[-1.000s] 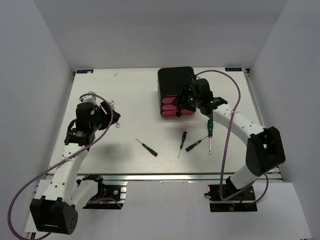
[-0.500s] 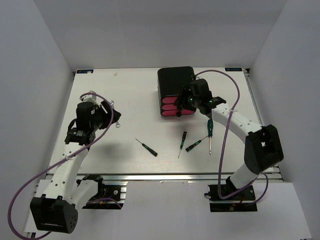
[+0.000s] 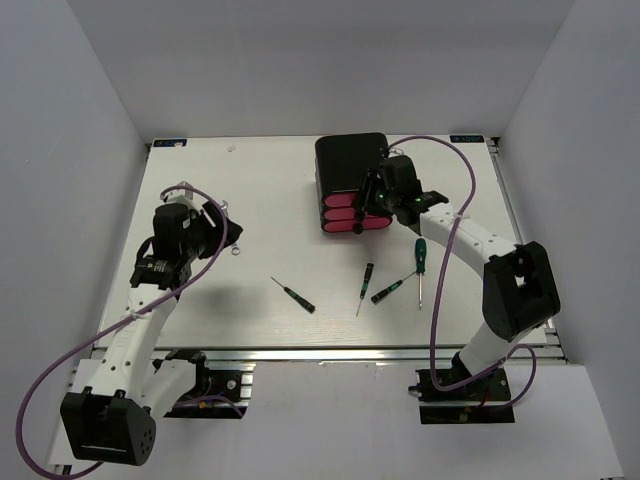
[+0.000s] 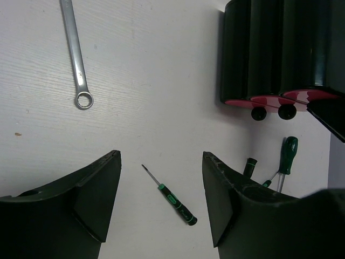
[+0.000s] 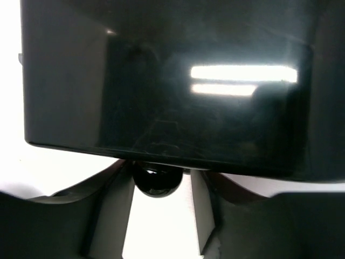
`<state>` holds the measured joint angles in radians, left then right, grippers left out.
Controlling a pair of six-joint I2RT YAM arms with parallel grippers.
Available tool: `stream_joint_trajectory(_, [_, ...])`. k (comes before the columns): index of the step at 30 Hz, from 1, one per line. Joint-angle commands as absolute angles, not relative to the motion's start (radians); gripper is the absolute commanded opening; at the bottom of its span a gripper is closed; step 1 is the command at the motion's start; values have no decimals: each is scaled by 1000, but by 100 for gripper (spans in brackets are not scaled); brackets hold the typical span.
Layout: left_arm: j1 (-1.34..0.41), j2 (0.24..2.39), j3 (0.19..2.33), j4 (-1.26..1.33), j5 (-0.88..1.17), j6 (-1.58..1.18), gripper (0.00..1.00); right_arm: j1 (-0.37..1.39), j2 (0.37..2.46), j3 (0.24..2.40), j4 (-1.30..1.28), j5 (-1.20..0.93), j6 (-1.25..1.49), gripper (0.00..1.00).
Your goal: Sort the tools into containers
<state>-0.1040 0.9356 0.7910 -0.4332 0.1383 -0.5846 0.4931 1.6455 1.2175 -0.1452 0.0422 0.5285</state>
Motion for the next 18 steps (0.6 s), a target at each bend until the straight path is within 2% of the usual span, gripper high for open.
stream_joint_trajectory(1, [-106, 925, 775, -419, 141, -588, 71, 485, 1646, 1259, -68, 67, 488, 44])
stream_joint_trajectory(3, [-106, 923, 772, -419, 143, -588, 71, 485, 1637, 1256, -61, 60, 483, 37])
stream_joint_trajectory(4, [-106, 922, 770, -417, 143, -588, 71, 485, 1632, 1252, -55, 57, 480, 29])
stream_joint_trajectory(6, [-106, 923, 762, -416, 143, -589, 72, 486, 1615, 1235, -57, 48, 479, 24])
stream_joint_trajectory(13, [-106, 925, 732, -399, 140, -598, 73, 494, 1516, 1112, -115, -44, 535, 17])
stream_joint_trajectory(18, [-106, 942, 716, -385, 141, -600, 73, 505, 1419, 1016, -143, -77, 578, 18])
